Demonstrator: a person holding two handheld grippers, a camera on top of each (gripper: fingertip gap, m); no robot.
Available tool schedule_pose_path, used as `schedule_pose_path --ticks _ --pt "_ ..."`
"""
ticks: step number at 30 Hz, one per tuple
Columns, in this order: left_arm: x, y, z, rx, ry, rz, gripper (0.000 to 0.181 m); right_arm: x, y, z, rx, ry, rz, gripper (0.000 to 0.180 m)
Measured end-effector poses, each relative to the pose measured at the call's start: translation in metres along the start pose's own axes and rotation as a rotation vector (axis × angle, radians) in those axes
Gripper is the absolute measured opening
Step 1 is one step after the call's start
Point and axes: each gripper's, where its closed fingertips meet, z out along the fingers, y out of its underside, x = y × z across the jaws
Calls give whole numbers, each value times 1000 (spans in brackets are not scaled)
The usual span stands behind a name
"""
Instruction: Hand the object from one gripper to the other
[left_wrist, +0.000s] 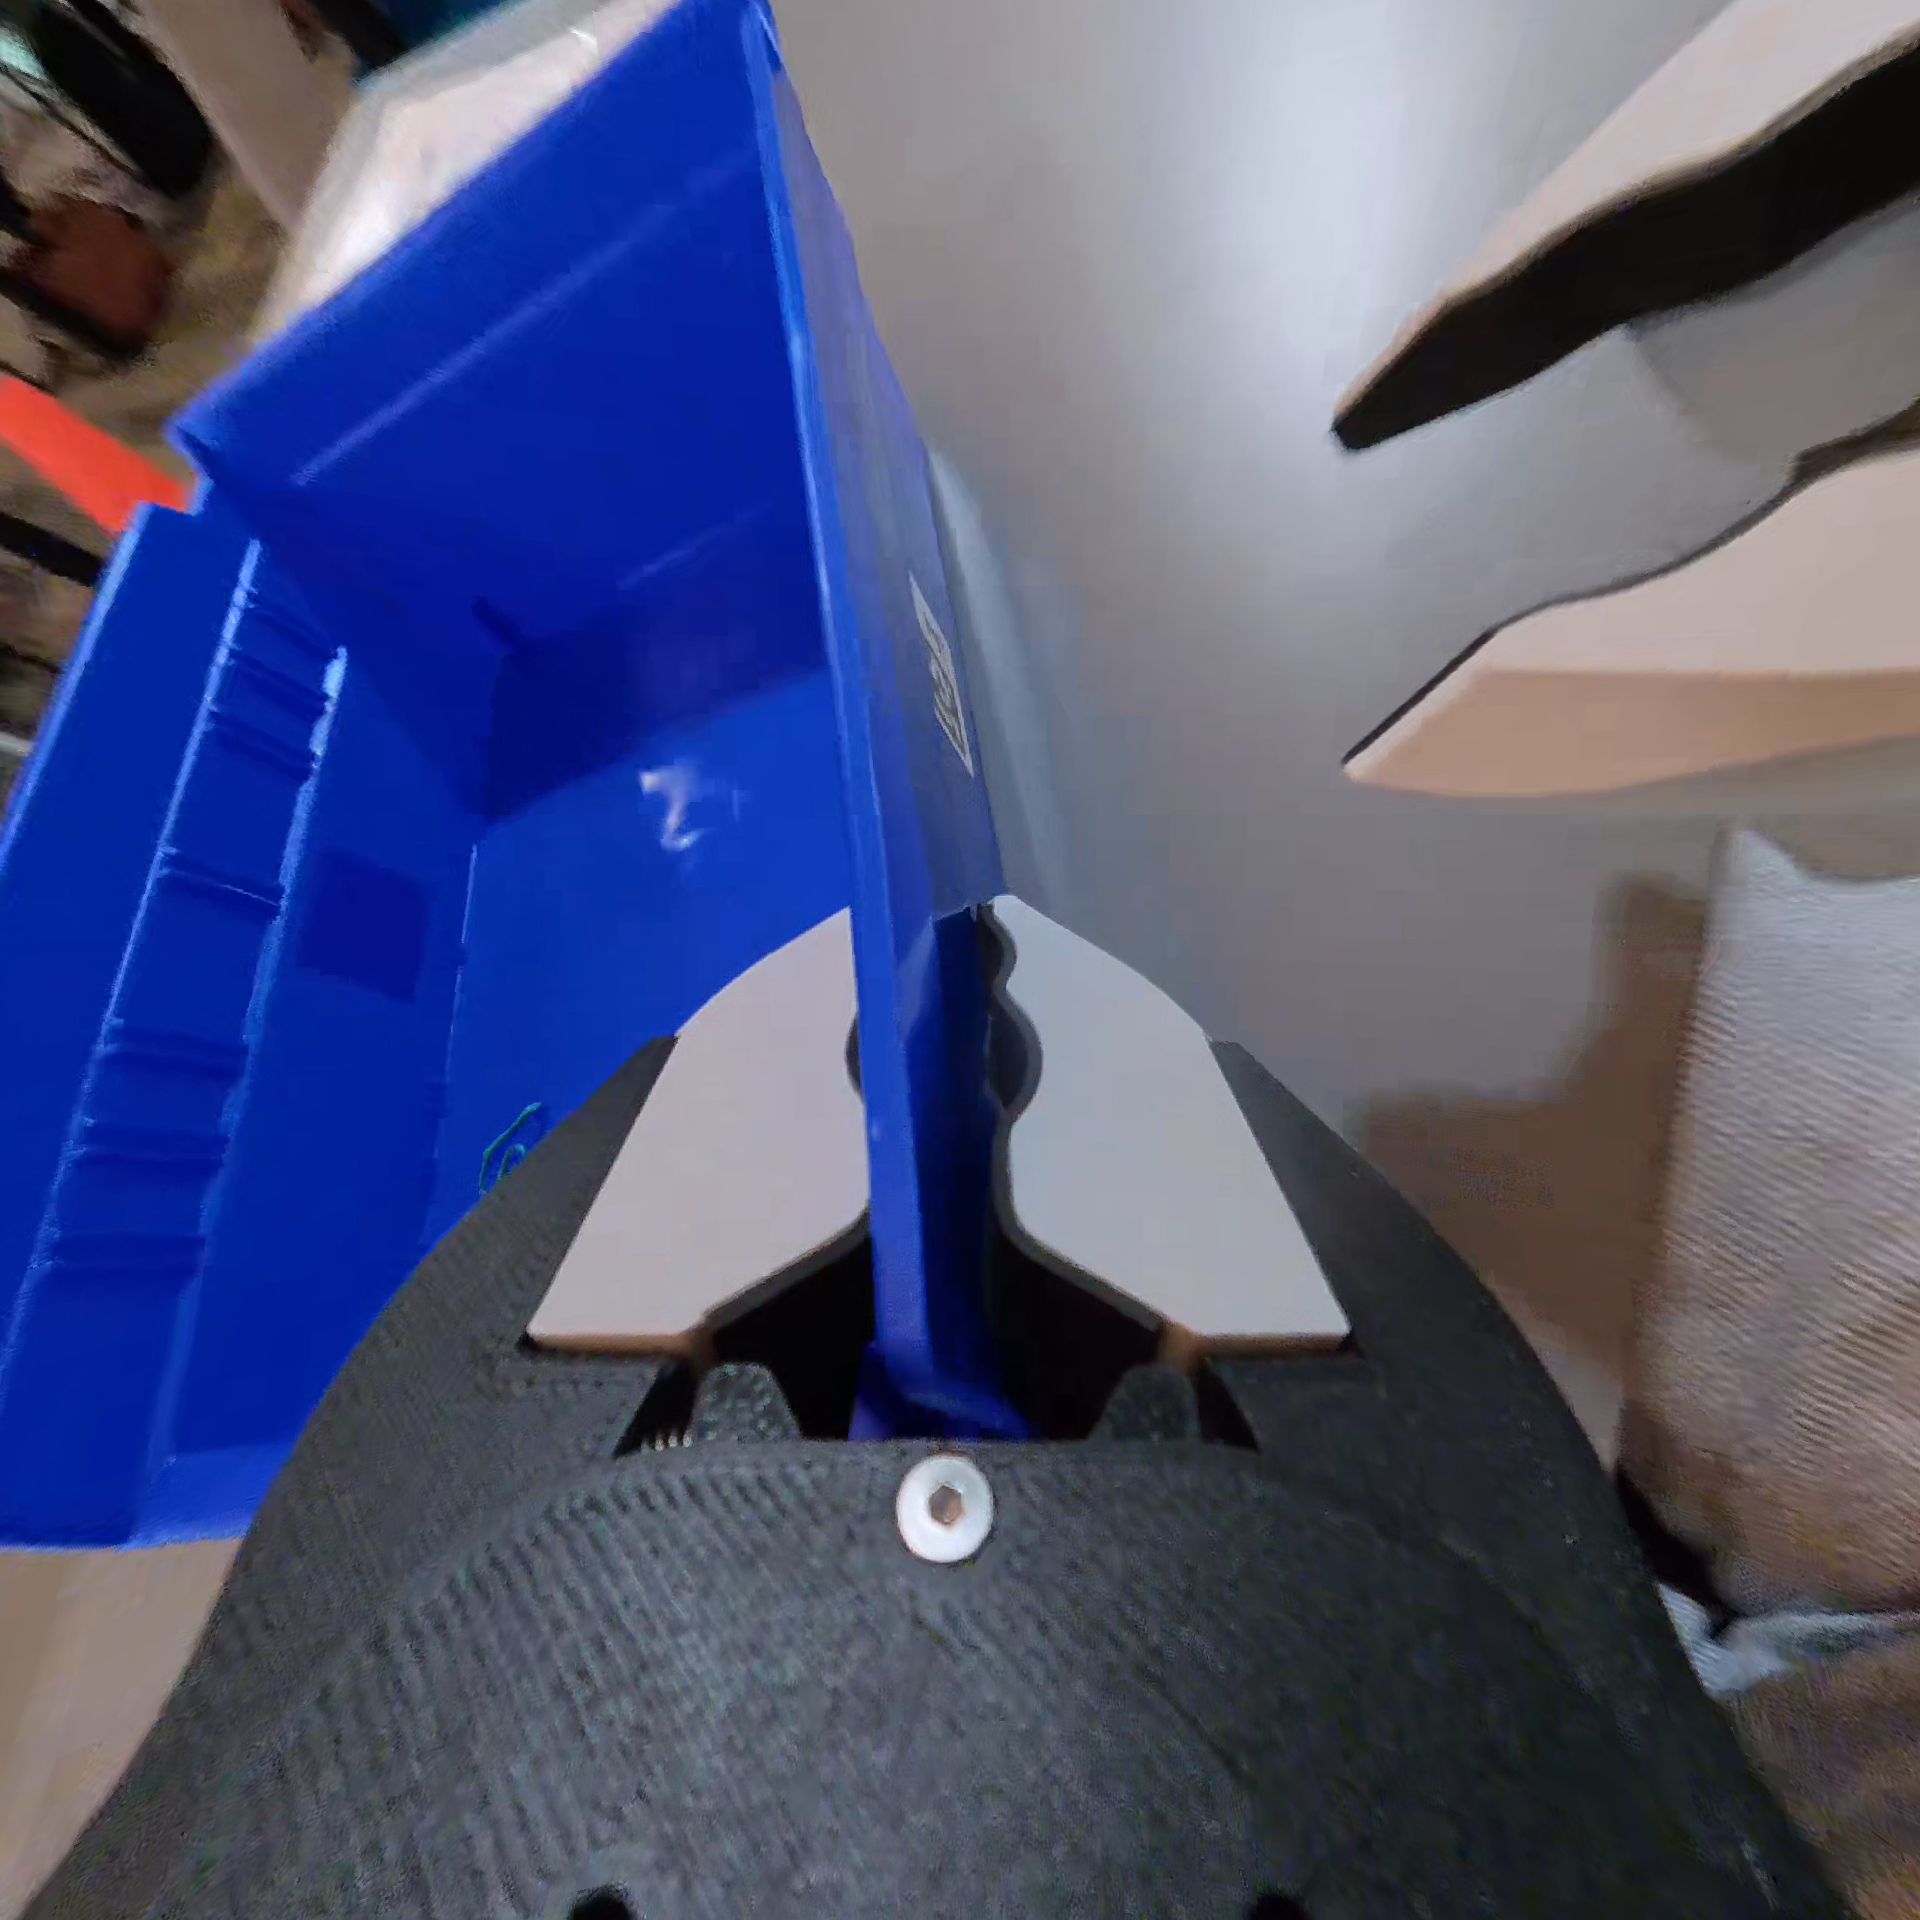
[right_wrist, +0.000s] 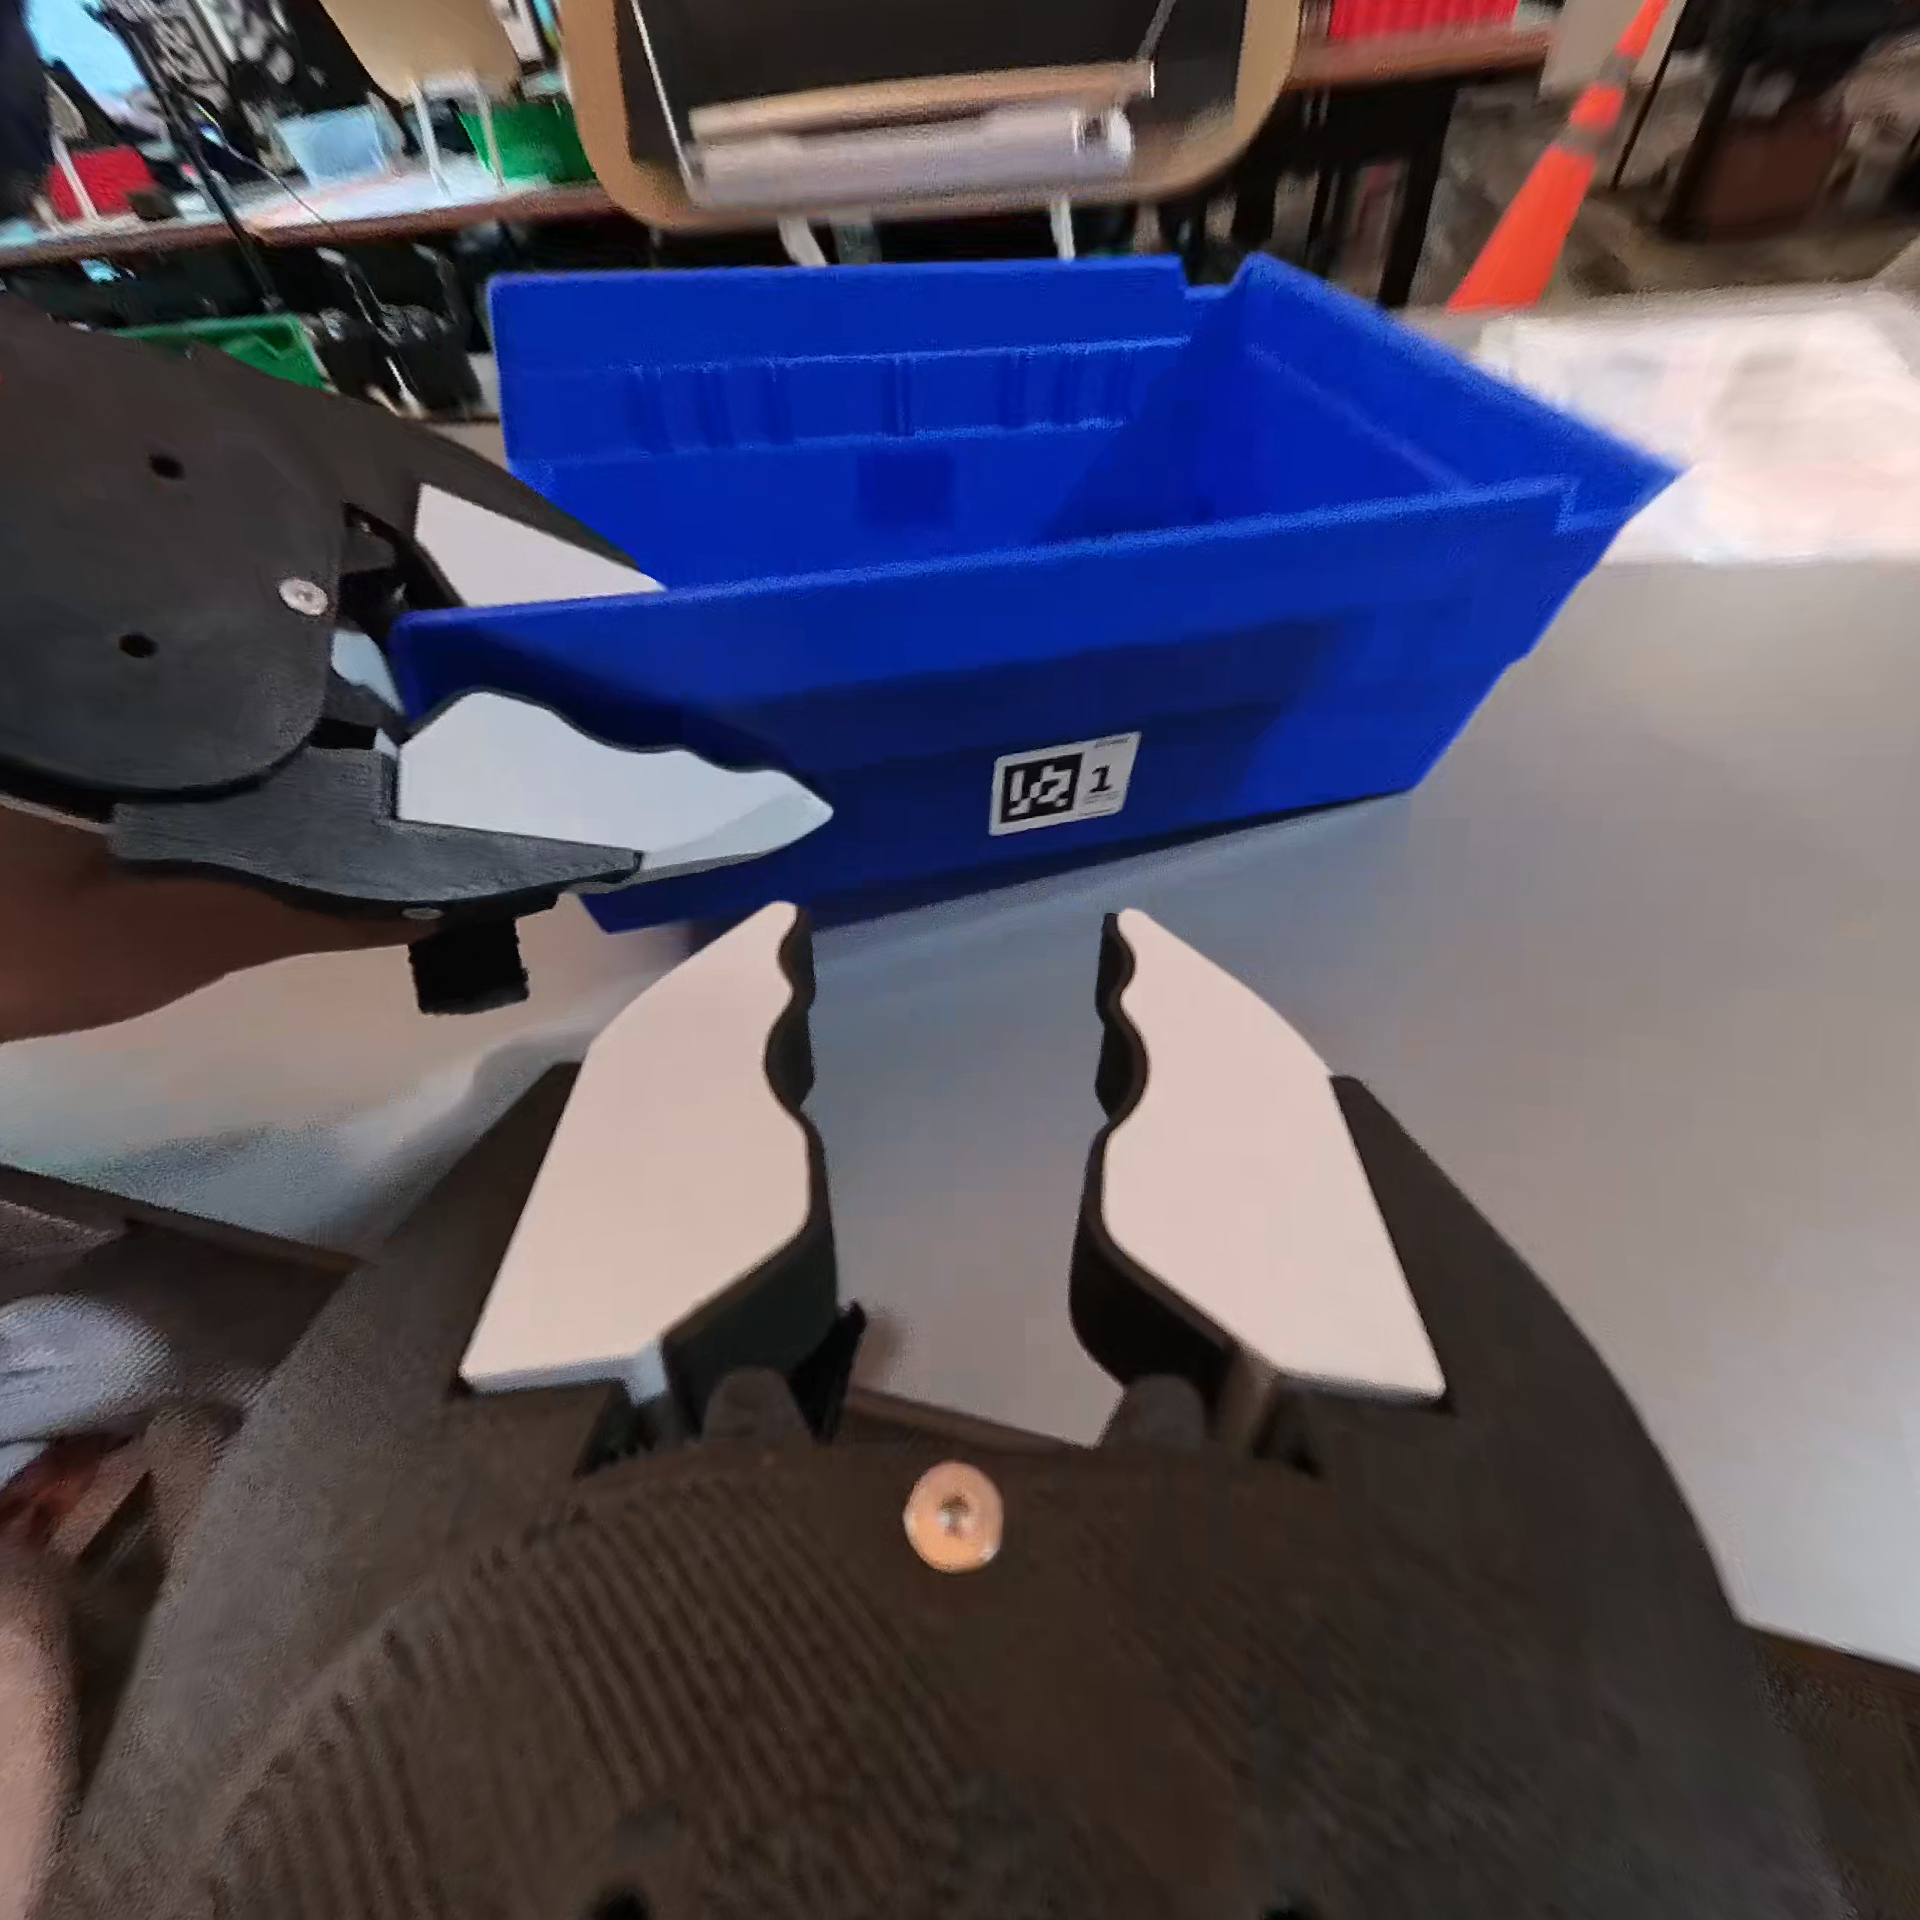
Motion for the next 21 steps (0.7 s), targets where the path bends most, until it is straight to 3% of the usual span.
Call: schedule_pose_path --ticks 1,7,11,14,16,21 --pt "7 1 4 8 57 -45 12 0 7 2 -32 -8 30 54" --pt "30 -4 14 90 129 -20 13 3 9 2 -32 -40 173 51" --pt "44 -31 -16 276 380 -182 52 1 -24 -16 147 -50 139 83" --pt "17 -54 -54 519 498 -381 54 -4 -41 -28 245 -13 71 94" --pt "-14 -50 -70 631 440 -460 52 -12 -42 -24 246 26 -5 103" --pt "-102 -9 -85 739 52 -524 53 -57 -34 20 203 44 -52 136"
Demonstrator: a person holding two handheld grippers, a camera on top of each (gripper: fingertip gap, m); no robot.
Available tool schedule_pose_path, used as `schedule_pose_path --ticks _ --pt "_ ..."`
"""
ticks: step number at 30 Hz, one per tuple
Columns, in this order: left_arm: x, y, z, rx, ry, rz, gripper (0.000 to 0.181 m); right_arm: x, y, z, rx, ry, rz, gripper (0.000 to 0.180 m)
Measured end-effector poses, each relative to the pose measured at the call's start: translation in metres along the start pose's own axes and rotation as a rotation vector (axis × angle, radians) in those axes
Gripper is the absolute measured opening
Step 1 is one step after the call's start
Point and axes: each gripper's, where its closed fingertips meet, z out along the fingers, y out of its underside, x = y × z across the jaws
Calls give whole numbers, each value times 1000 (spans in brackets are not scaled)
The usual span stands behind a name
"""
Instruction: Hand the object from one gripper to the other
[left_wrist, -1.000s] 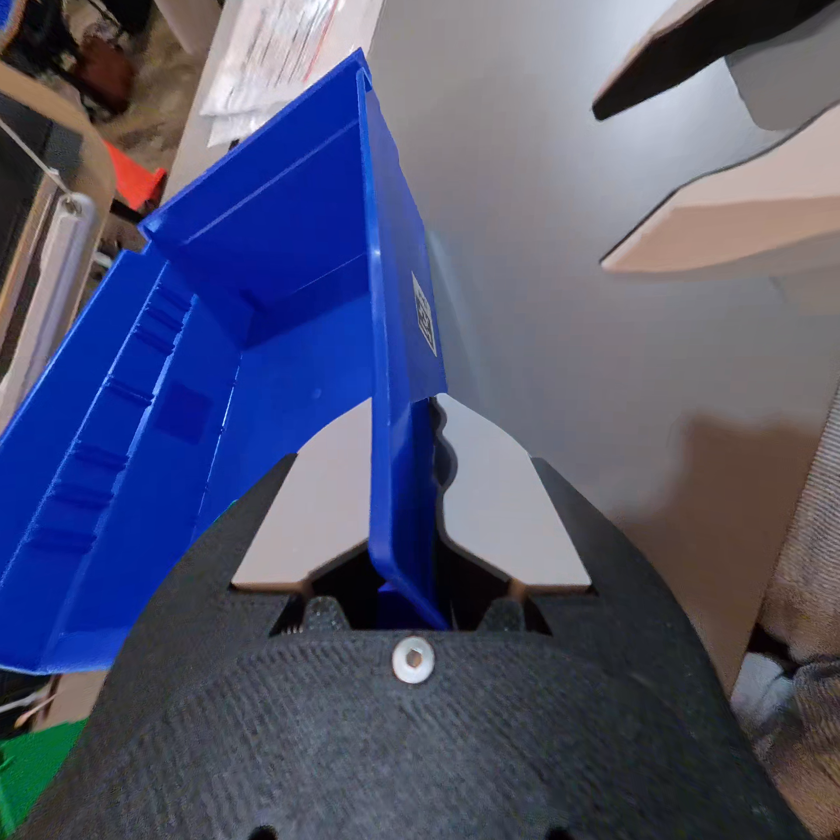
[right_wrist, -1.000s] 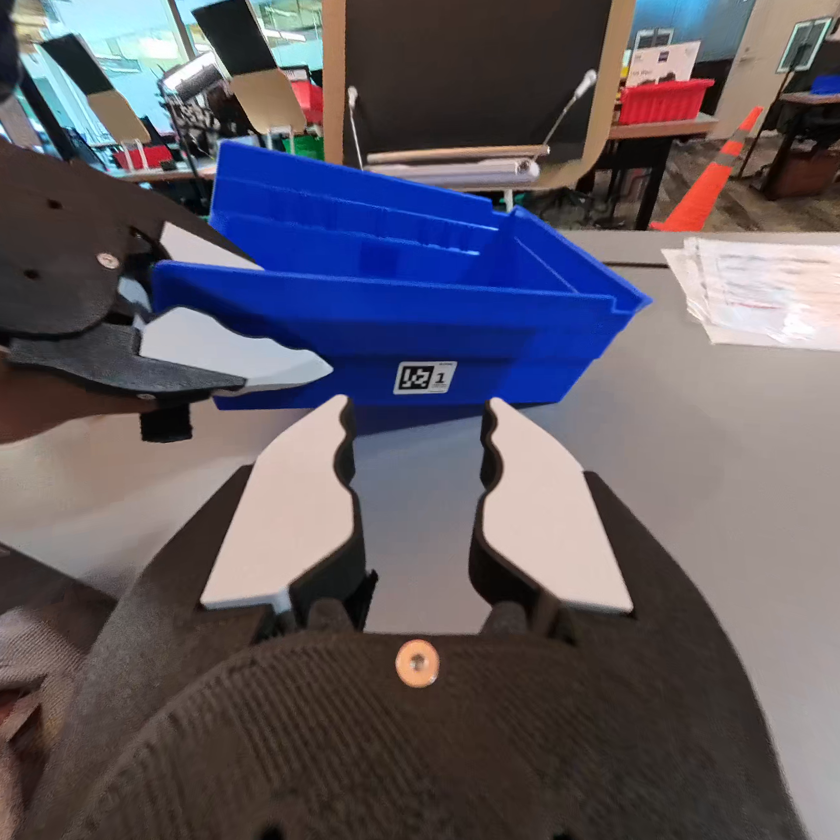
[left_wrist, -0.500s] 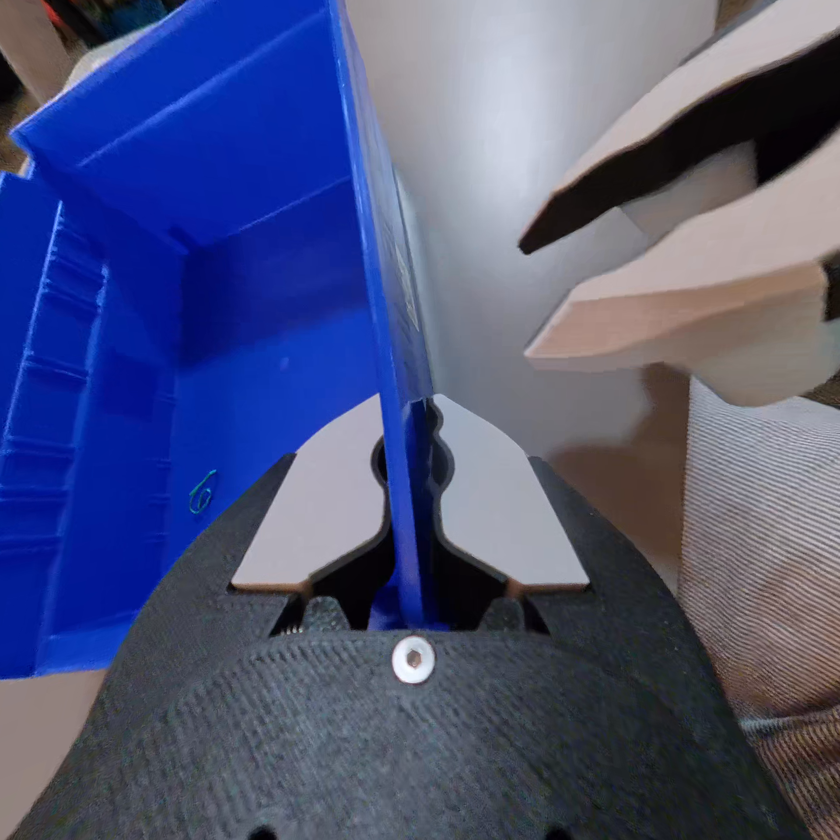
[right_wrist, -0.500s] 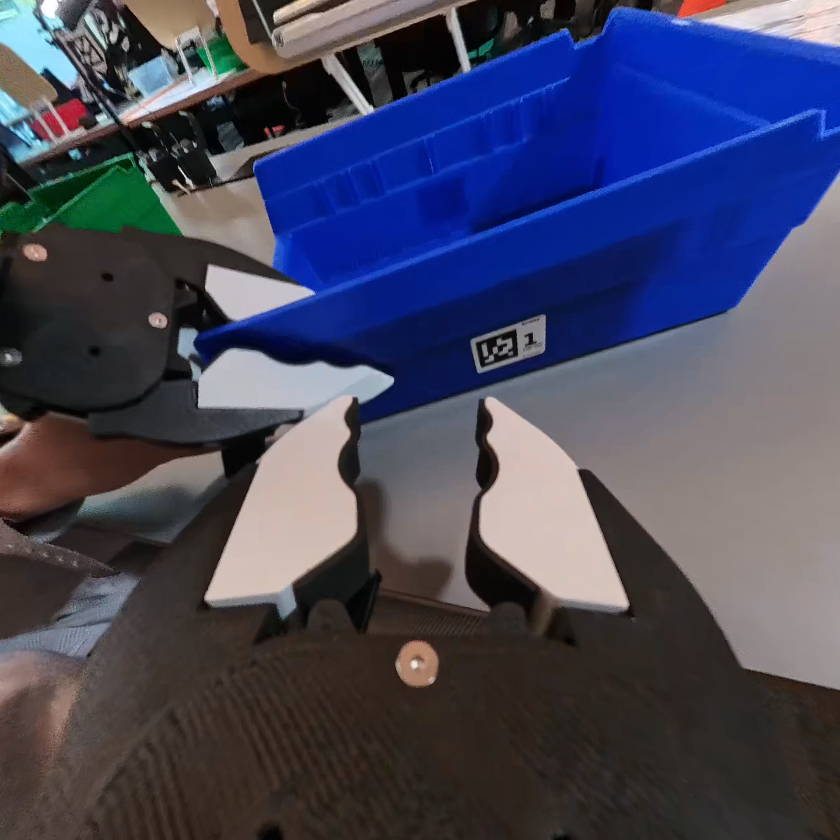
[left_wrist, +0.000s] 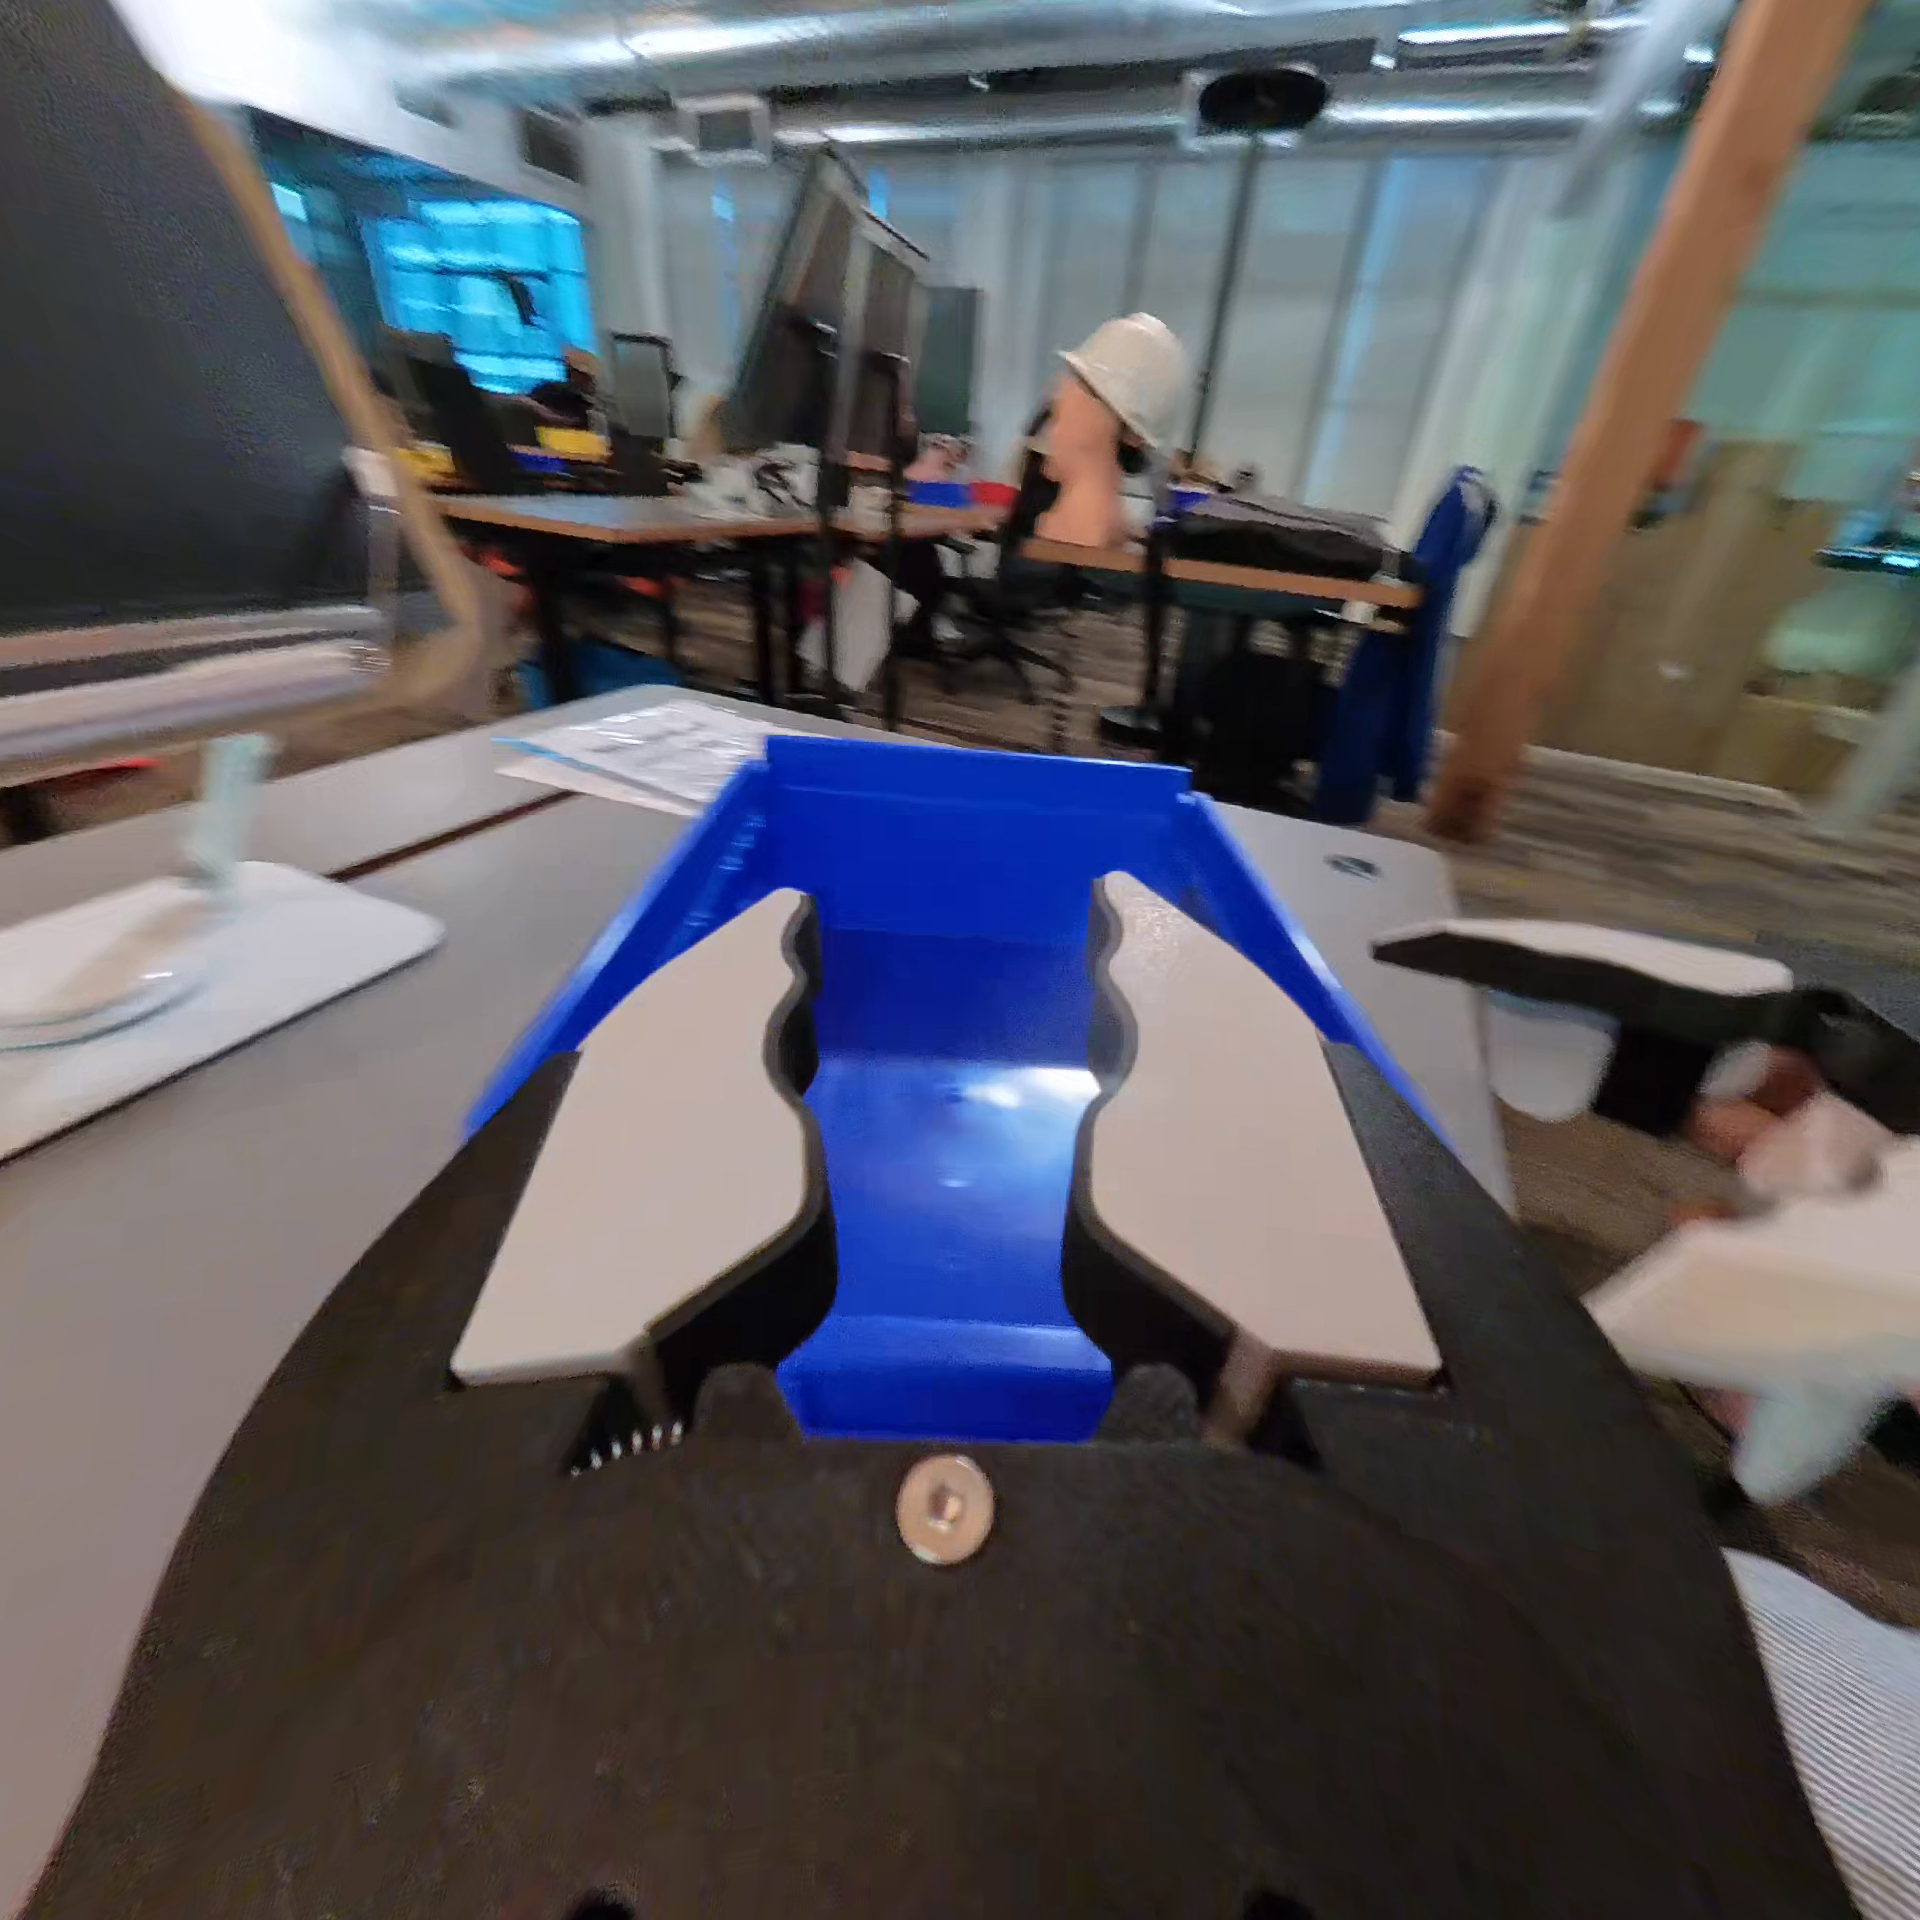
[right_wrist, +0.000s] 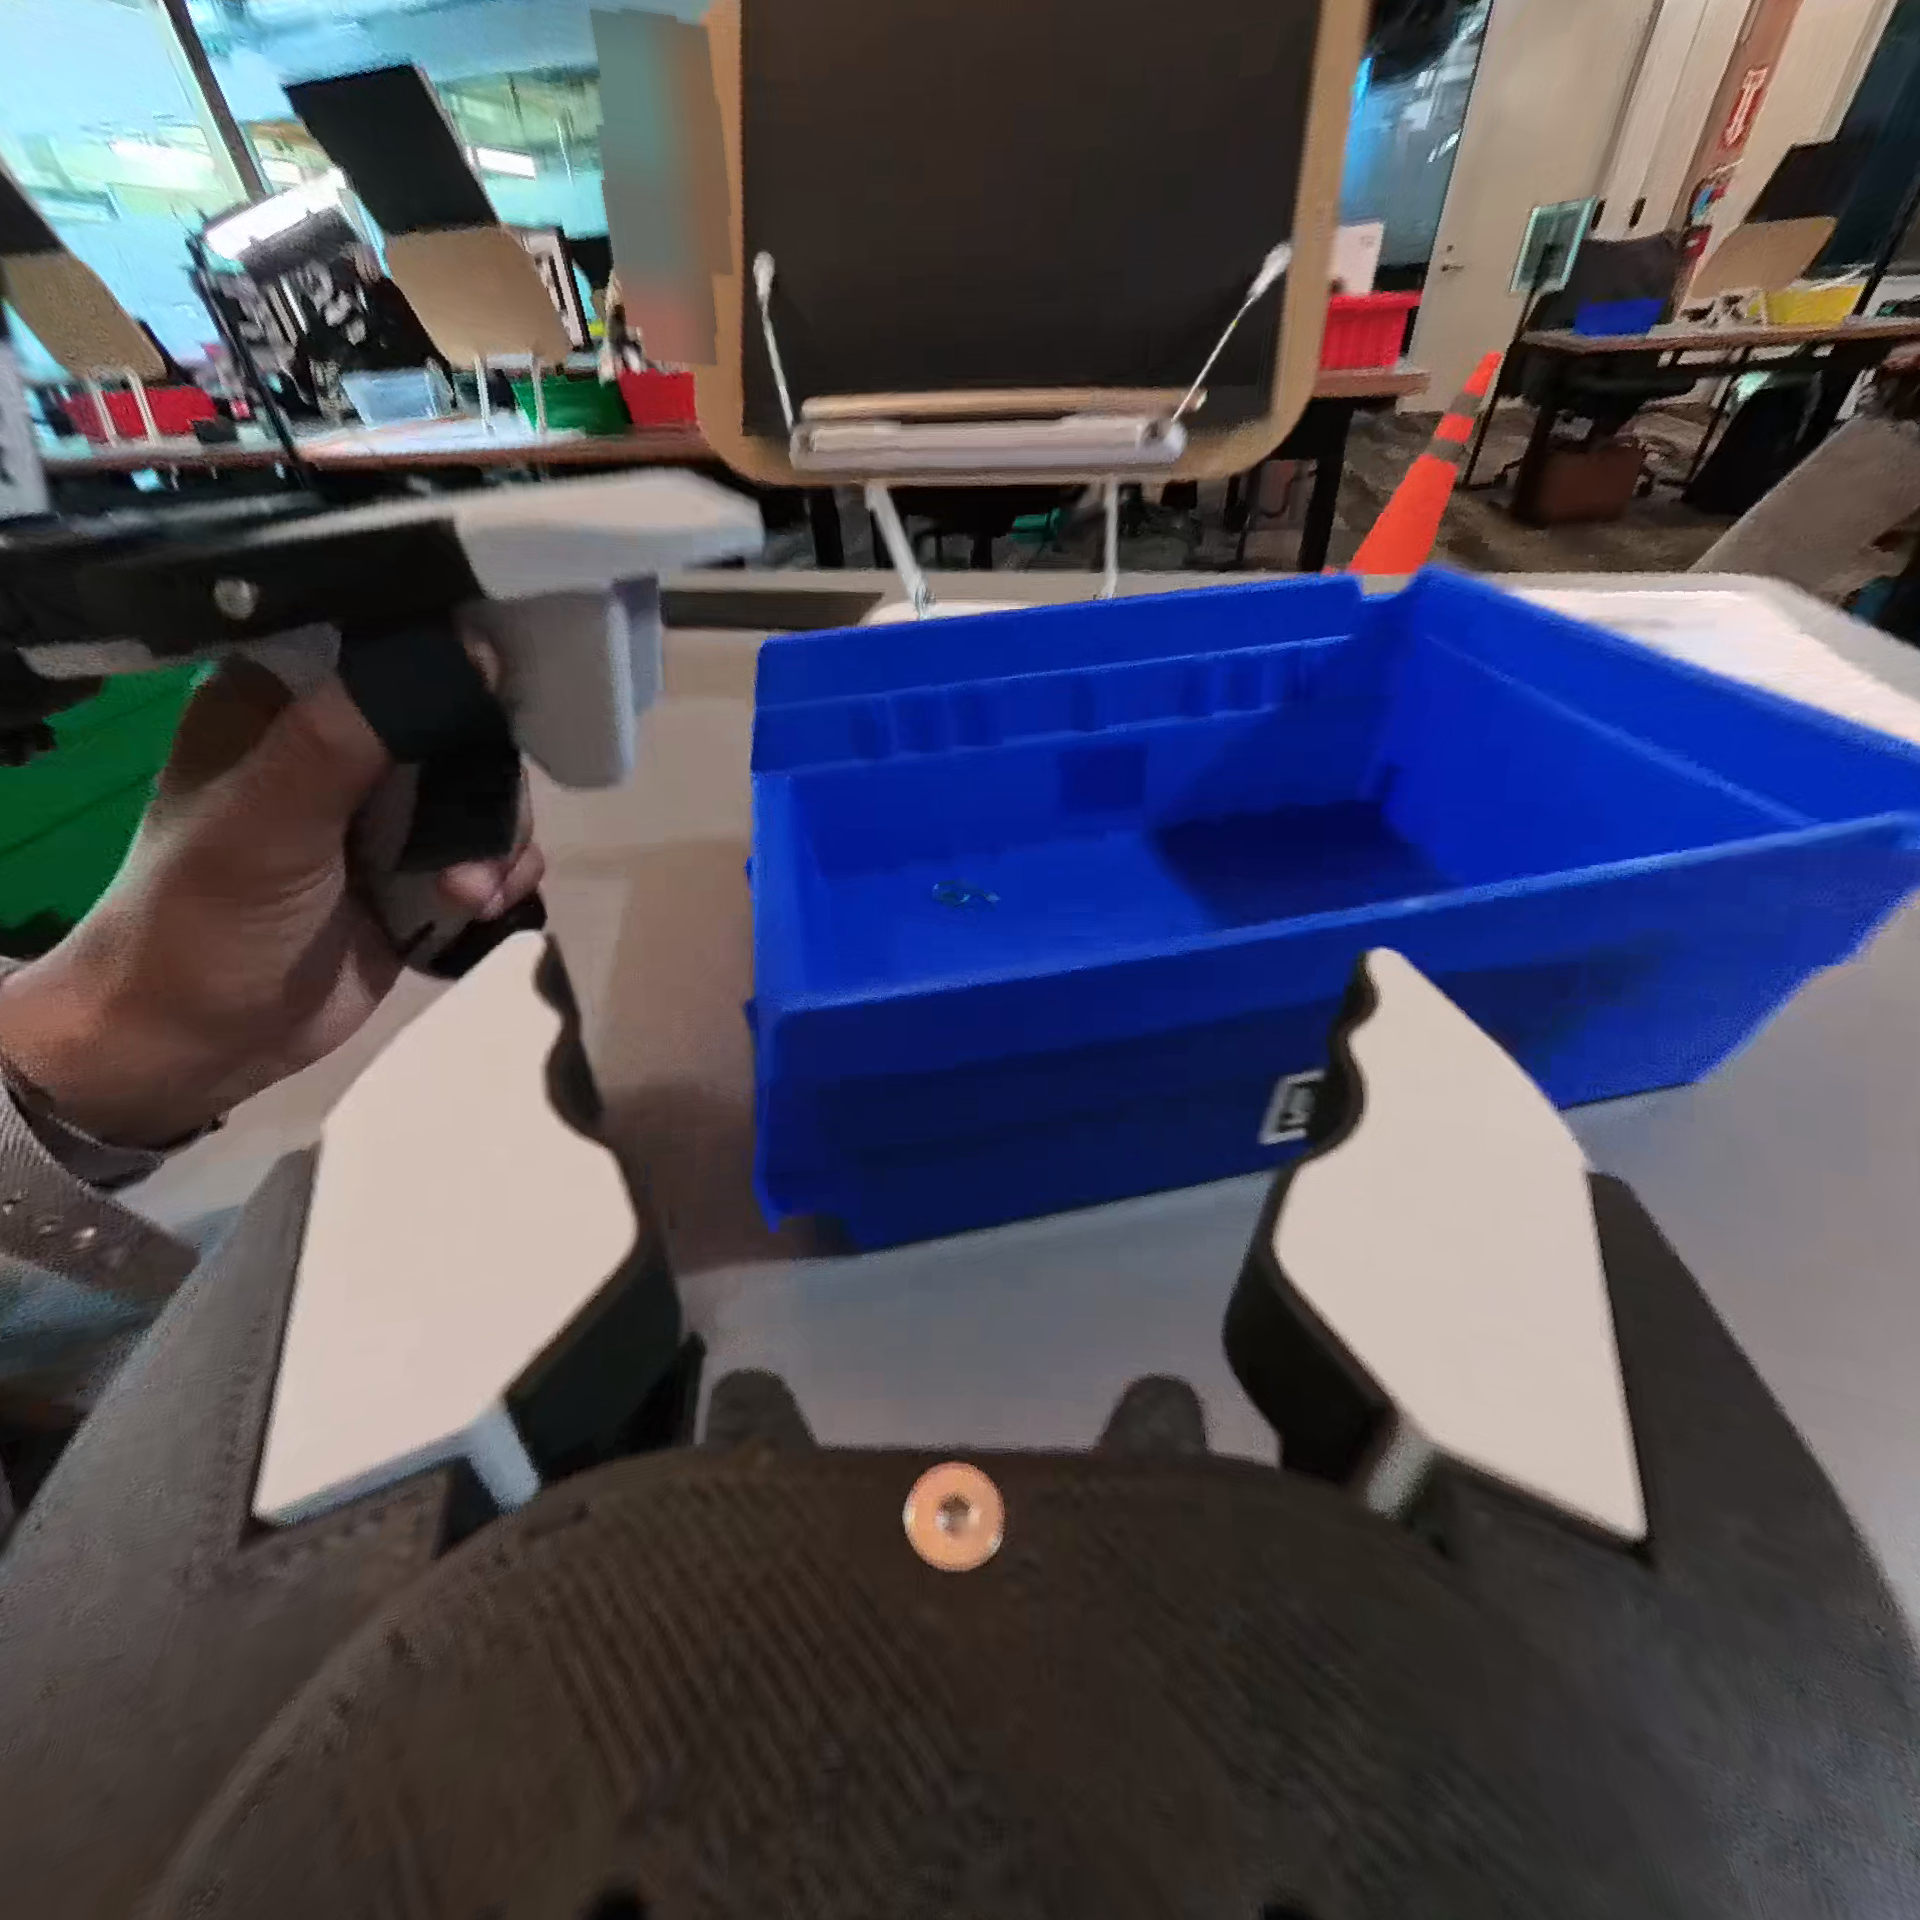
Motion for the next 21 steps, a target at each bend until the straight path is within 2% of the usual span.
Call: schedule_pose_path --ticks 3,6,7,8,10,12,16,18,21 --pt "-32 3 -7 -16 -101 2 61 -5 9 21 -88 10 25 143" --pt "-47 11 -12 -32 -144 -13 61 21 25 26 -197 59 -22 127" --pt "-50 13 -12 -31 -149 -25 61 28 29 26 -219 36 -11 134" --pt "-52 16 -12 -35 -149 -39 61 32 30 23 -228 1 26 123" --pt "-55 20 -12 -44 -151 -55 61 57 29 17 -232 10 77 71" --pt "-58 23 -13 -43 -154 -65 61 94 30 9 -243 48 98 41" --pt "-60 25 -12 -45 -141 -90 62 183 28 -7 -219 94 149 16" --pt "-61 28 -11 -54 -133 -101 62 232 27 -21 -215 161 133 13" --pt "-61 29 -10 -55 -121 -116 62 286 27 -44 -166 227 230 9"
